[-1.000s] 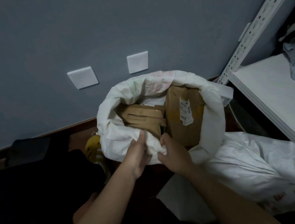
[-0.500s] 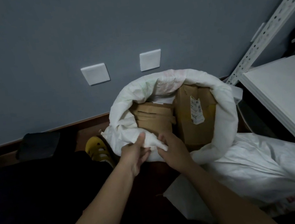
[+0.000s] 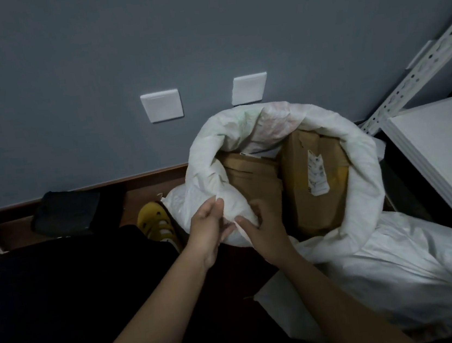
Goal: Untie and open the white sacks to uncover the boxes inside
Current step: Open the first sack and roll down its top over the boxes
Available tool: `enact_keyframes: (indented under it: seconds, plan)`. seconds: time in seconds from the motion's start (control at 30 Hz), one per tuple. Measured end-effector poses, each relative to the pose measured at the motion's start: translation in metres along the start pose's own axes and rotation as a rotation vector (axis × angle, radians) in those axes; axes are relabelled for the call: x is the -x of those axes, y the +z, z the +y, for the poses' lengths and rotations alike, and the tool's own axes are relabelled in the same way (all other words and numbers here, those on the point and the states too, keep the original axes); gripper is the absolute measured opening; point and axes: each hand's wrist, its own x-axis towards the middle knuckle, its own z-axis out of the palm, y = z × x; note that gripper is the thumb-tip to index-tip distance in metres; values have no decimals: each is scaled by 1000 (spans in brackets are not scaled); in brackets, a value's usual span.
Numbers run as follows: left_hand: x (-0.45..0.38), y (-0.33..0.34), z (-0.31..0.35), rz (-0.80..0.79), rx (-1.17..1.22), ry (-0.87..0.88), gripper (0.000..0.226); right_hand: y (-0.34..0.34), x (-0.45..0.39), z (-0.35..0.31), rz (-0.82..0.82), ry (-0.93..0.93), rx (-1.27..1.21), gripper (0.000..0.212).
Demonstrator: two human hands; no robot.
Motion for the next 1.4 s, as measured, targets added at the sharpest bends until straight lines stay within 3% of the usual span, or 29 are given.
enact_keyframes:
  seconds: [0.07,0.17,0.27,0.37,0.47,0.53,0.67,0.77,0.83,0.9,1.0,1.1,1.17,1.23,1.33,1.4]
  plan:
    - [-7,-9,3,77,-195,48,19,8,5,4,55,-82,89,16]
    - [-14,-11,13,146,-252,73,57,15,14,10,27,-339,355,12]
    - [-18,-3,16,98,-454,193,50,11,15,11,-58,-488,541,14]
    - [-19,-1,12,115,-489,241,36,0,11,3,-104,-392,449,18]
    - [-11,-5,12,34,-235,86,31,-2,4,-16,-82,-50,129,31]
    - [-7,-11,18,-24,-192,-18,26,4,-2,-18,-87,38,66,42]
    - [-8,-25,31,-14,-473,-39,37,24,3,-9,70,7,22,27]
    - [-17,-17,43,99,-605,17,52,38,11,-1,130,-314,318,20]
    - [-25,-6,45,70,-684,13,58,42,13,5,99,-487,497,17]
    - [-30,3,44,75,-733,66,52,38,17,10,13,-529,568,13]
    - [-39,3,40,129,-646,217,21,23,19,16,-244,-450,505,21]
    - [-46,-6,44,110,-491,195,27,-3,11,-7,-335,-335,388,33]
    - [-48,-13,49,55,-463,174,27,-19,-11,-25,-197,-413,600,27]
    - [-49,-17,54,-1,-461,139,25,-26,-42,-42,-73,-512,744,42]
    - [-48,-20,62,-93,-372,60,23,-19,-91,-61,-262,-474,1011,69]
    - [-48,-23,67,-182,-333,-21,23,-14,-122,-67,-380,-419,1238,74]
